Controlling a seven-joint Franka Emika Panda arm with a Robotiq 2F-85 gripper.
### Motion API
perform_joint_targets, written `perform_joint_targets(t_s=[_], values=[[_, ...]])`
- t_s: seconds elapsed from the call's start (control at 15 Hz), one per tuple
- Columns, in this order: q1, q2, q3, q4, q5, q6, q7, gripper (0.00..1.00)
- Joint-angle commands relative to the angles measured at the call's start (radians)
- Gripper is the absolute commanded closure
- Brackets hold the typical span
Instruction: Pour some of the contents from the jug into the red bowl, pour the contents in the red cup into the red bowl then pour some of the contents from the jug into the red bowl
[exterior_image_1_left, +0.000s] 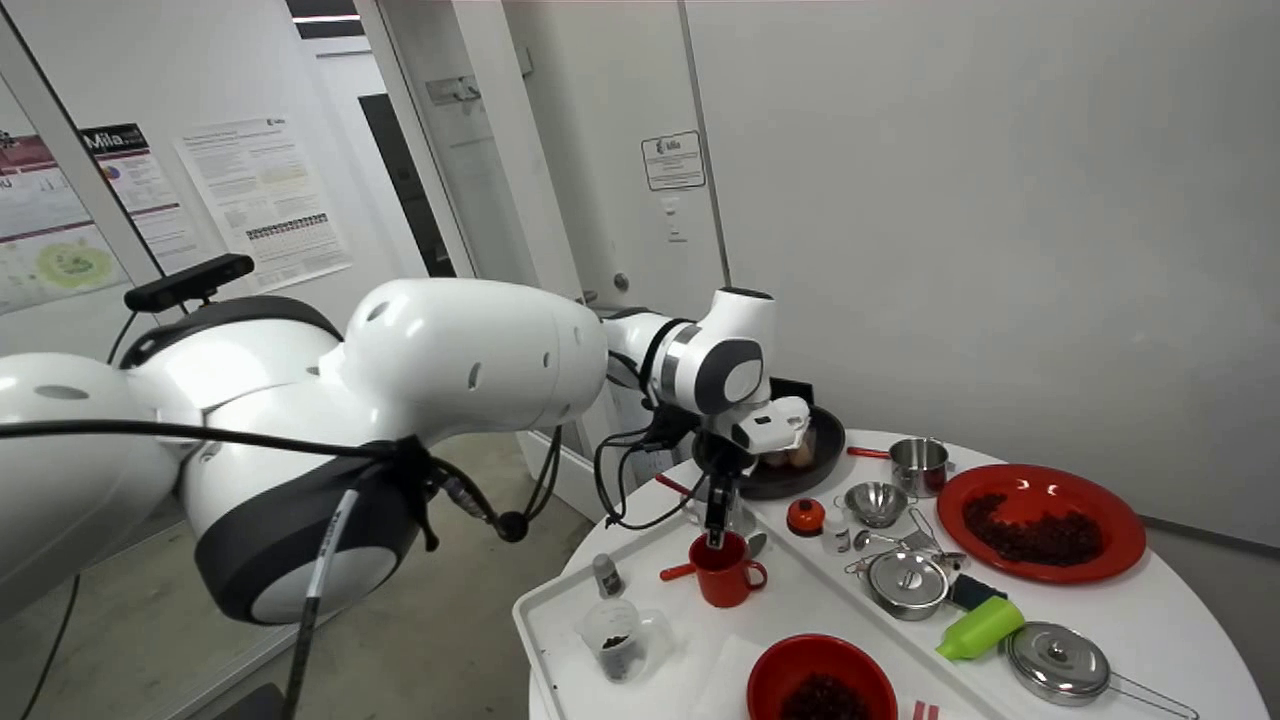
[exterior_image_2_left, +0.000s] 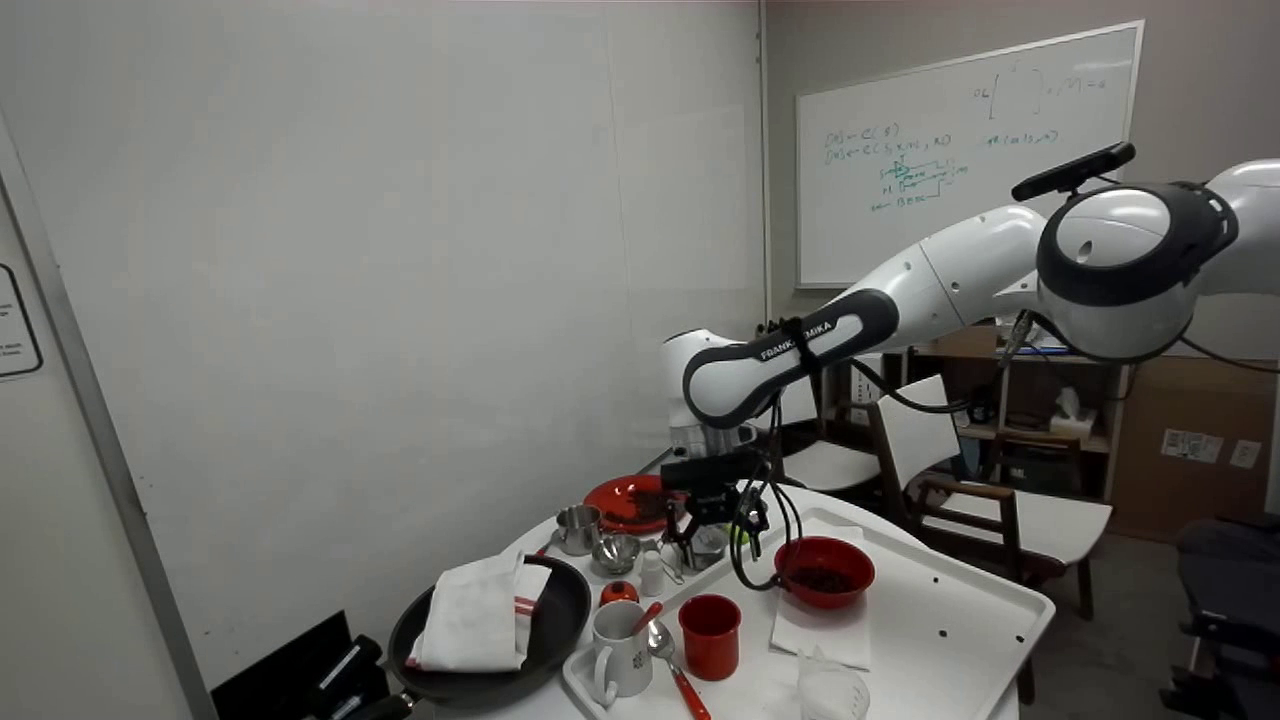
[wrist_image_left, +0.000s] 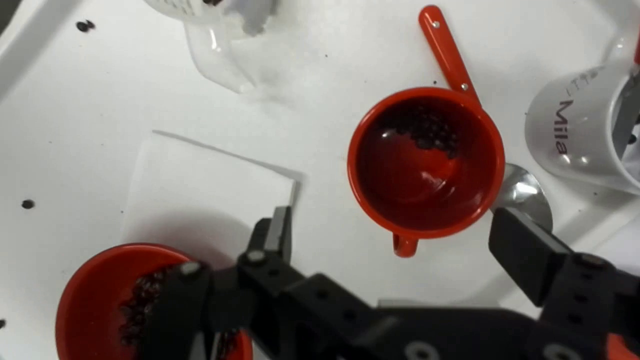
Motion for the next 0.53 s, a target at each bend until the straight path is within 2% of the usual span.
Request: perform_joint_targets(t_s=[0.0,0.13,0.2,0.47], values=[[-0.088,-0.117,0.037,-0.221,0.01,-0.014,-0.027,0.0],[-0.123,-0.155,0.047,-0.31,0.01,-0.01,-0.014,0.0],[-0.037,-0.24,-0.144,-0.359,0.2,0.05,-0.068,0.0],[0.106,-0.351,-0.391,-0.507,0.41,0.153,-0.09,0.0]])
